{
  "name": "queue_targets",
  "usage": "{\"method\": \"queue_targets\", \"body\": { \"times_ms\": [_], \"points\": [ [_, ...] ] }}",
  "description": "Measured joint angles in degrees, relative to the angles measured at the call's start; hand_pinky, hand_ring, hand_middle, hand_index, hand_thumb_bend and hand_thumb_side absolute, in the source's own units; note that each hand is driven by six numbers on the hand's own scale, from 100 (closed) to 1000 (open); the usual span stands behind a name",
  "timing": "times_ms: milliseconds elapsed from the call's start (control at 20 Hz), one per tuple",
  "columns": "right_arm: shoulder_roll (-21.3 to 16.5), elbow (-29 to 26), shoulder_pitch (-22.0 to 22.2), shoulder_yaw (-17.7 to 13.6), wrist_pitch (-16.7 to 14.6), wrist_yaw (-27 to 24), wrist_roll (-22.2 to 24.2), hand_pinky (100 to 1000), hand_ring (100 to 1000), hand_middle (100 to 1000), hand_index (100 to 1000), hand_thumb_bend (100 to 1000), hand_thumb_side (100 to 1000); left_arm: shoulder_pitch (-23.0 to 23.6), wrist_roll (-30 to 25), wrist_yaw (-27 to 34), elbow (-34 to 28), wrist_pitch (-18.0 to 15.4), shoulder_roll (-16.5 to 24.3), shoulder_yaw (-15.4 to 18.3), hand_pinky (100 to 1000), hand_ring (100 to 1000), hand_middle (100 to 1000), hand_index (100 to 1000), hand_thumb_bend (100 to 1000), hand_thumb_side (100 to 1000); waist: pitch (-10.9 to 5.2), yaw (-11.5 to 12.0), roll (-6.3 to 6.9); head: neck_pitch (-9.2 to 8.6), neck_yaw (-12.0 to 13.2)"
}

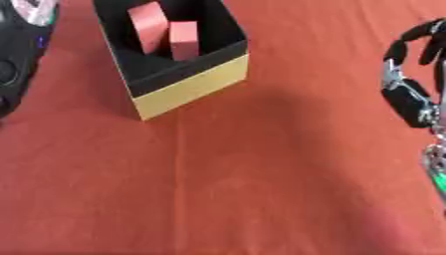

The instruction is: Pick up objects on the table and place them in the box.

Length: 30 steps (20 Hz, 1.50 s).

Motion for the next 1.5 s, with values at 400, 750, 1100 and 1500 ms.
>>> {"method": "queue_targets", "body": {
  "times_ms": [400, 750, 1100, 1500],
  "points": [
    [0.00, 0.00, -0.03, 0.00, 0.00, -0.13, -0.03, 112, 151, 281, 513, 100, 100, 0.54, 2.13, -3.26, 4.30, -2.33, -1.14, 1.81, 734, 879, 936, 1000, 163, 217, 0.24, 0.02, -0.36, 0.00, 0.06],
    [0.00, 0.00, -0.01, 0.00, 0.02, -0.17, -0.01, 113, 151, 281, 513, 100, 100, 1.06, 4.42, -3.80, 3.62, -3.15, -1.14, 2.61, 679, 848, 910, 1000, 100, 209, 0.24, 0.11, -0.69, 0.00, 0.06],
    [0.00, 0.00, 0.14, -0.07, 0.06, -0.17, 0.00, 117, 152, 282, 513, 100, 100, 2.84, 5.87, 3.37, -4.87, -1.56, 0.60, 2.77, 593, 801, 885, 958, 100, 340, 0.02, 0.64, -0.69, 0.00, -0.21],
    [0.00, 0.00, 1.06, -1.06, 0.65, 0.06, -0.64, 131, 159, 286, 513, 100, 100, 13.90, 10.18, 31.61, -31.15, 4.98, 13.28, 3.05, 497, 707, 796, 761, 100, 565, -0.69, 2.15, -0.83, 0.00, -2.00]
  ]
}}
